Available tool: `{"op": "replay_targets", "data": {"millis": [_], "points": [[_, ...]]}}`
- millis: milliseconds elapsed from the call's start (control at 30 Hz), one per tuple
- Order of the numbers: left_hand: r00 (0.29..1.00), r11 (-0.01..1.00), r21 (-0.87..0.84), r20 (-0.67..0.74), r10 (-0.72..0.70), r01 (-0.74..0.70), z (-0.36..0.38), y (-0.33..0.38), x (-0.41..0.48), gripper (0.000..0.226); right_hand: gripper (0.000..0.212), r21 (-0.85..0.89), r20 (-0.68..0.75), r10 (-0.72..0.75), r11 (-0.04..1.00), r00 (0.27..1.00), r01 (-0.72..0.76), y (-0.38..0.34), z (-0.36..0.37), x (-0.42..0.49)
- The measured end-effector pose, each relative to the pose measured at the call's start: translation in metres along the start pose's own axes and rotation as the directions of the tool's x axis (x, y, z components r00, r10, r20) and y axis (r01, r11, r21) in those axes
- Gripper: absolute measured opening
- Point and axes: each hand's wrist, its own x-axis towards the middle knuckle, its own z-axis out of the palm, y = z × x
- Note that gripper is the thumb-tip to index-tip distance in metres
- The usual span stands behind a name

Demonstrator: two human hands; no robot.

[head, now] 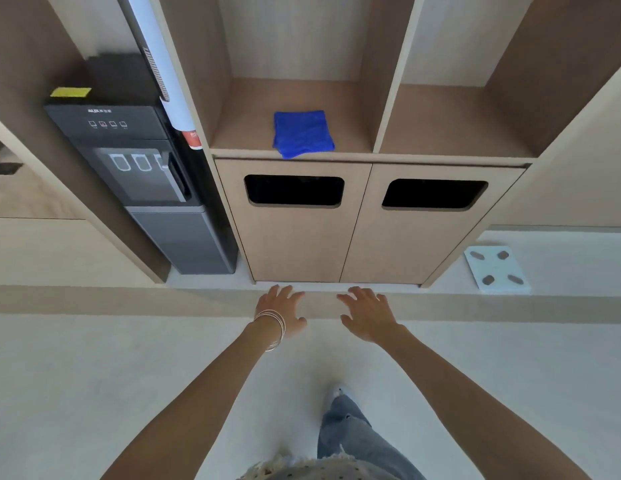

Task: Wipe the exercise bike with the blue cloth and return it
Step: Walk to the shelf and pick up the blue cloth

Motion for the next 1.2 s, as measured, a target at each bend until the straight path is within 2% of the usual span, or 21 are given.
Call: {"op": "replay_targets", "data": {"millis": [233,533,733,900,1000,1200], "points": [[0.994,0.995,-0.072,-0.076,-0.08,0.074,-0.053,0.026,0.062,0.066,0.053,-0.08,-0.004,-0.108,0.991,0.994,0.107,0.046,-0.053,0.077],[0.985,0.992,-0.046,-0.126,-0.121,0.116,-0.091,-0.008,0.115,0.067,0.053,-0.062,-0.021,-0.15,0.987,0.988,0.149,0.061,-0.092,0.16],[0.971,0.991,-0.046,-0.199,-0.134,0.128,-0.139,-0.053,0.159,0.067,0.054,-0.091,-0.087,-0.168,0.983,0.982,0.16,0.04,-0.135,0.226],[0.956,0.989,-0.066,-0.255,-0.145,0.133,-0.182,-0.098,0.189,0.067,0.053,-0.017,-0.227,-0.163,0.986,0.96,0.164,0.013,-0.181,0.28],[0.952,0.992,-0.037,-0.278,-0.127,0.122,-0.202,-0.113,0.204,0.066,0.052,-0.044,-0.322,-0.162,0.987,0.933,0.157,0.004,-0.202,0.305],[0.957,0.989,-0.056,-0.253,-0.145,0.135,-0.213,-0.118,0.228,0.066,0.053,-0.057,-0.316,-0.194,0.981,0.929,0.185,-0.005,-0.225,0.344]]}}
